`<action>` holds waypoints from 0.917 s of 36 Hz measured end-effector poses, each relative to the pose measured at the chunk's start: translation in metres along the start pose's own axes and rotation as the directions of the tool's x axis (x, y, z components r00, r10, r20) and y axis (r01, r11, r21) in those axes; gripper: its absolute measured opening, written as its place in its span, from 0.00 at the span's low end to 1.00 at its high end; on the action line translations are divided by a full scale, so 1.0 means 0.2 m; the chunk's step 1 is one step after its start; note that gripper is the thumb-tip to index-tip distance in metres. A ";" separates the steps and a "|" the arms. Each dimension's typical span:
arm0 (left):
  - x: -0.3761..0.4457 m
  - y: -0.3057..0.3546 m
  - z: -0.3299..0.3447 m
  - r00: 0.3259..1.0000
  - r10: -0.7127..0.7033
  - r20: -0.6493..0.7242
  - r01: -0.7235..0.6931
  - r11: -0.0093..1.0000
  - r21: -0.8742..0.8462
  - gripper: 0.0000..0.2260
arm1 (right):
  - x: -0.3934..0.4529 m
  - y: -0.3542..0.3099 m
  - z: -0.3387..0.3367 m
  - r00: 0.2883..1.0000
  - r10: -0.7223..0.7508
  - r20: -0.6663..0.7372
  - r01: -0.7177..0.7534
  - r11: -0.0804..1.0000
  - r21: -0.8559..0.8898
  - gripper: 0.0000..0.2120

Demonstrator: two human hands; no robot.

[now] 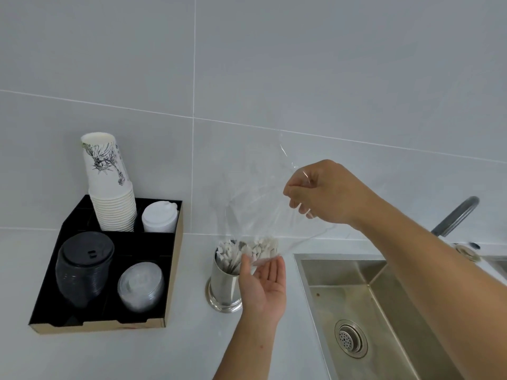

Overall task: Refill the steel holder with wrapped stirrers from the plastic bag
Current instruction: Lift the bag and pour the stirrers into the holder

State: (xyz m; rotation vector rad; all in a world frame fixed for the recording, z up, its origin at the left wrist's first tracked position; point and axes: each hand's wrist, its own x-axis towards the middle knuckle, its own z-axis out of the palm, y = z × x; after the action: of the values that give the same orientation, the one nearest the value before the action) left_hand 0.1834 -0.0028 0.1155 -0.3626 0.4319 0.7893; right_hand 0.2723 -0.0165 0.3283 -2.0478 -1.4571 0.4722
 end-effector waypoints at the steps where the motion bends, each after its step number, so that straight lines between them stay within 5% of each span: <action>1: 0.00 0.00 0.00 1.000 0.002 0.009 -0.002 1.000 -0.002 0.22 | 0.00 0.00 -0.01 1.000 -0.001 -0.010 0.001 1.000 0.012 0.07; 14: -0.01 0.02 -0.01 0.999 0.024 0.033 -0.024 1.000 -0.014 0.22 | -0.01 -0.05 -0.15 0.993 -0.093 -0.079 0.099 0.992 0.082 0.07; 33: -0.08 -0.07 0.07 0.996 0.081 0.036 -0.088 0.966 0.242 0.05 | -0.23 0.10 -0.41 0.966 -0.080 -0.245 0.128 0.974 0.187 0.08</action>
State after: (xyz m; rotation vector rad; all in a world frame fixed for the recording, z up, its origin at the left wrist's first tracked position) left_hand 0.1875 -0.0151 0.1378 -0.1053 0.5163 0.8129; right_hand 0.3198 -0.0845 0.3765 -1.7903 -1.3097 0.3072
